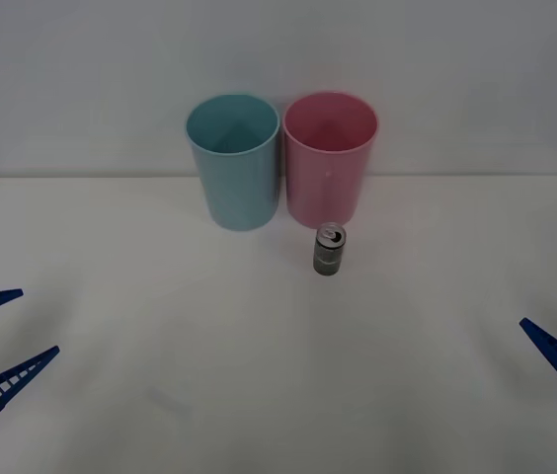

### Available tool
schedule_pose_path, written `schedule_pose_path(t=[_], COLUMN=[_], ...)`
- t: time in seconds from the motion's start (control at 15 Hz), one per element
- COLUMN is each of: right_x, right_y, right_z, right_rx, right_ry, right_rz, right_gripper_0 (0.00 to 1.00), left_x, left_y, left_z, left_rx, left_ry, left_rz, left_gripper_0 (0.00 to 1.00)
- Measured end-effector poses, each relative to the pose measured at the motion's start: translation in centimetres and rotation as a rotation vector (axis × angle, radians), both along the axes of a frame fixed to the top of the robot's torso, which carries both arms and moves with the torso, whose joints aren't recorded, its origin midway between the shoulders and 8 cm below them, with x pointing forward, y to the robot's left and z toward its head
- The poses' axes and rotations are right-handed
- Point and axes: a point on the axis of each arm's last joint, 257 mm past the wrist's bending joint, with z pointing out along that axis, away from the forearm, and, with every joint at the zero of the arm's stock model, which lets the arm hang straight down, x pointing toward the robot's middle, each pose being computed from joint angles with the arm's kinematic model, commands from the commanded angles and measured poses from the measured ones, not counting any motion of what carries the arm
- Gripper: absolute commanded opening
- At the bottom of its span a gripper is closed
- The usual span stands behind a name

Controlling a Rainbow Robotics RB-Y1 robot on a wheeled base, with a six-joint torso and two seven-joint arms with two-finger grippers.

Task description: Grasp the object on the table and drop it into the matching bin: aluminum can to the light blue bin, PET bottle to the pink bin.

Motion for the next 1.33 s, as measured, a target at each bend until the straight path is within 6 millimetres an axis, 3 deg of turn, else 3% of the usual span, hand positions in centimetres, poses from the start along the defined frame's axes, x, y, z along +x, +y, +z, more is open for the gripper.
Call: schedule_pose_path(t=[0.67, 1.33], right_x=[-0.5, 2.9], right_y=[0.7, 6.2], right_z=[-0.7, -5.3], right_rx=[0.001, 0.007], right_ry=[0.024, 0.074], right_rz=[0.001, 0.09], right_gripper_0=[1.0, 1.0], left_x=[0.0, 0.0], left_y=[0.0, 0.0], left_z=[0.0, 0.0], left_rx=[0.0, 0.0], left_ry=[0.0, 0.0], left_rz=[0.0, 0.0], left_gripper_0=[1.0, 1.0])
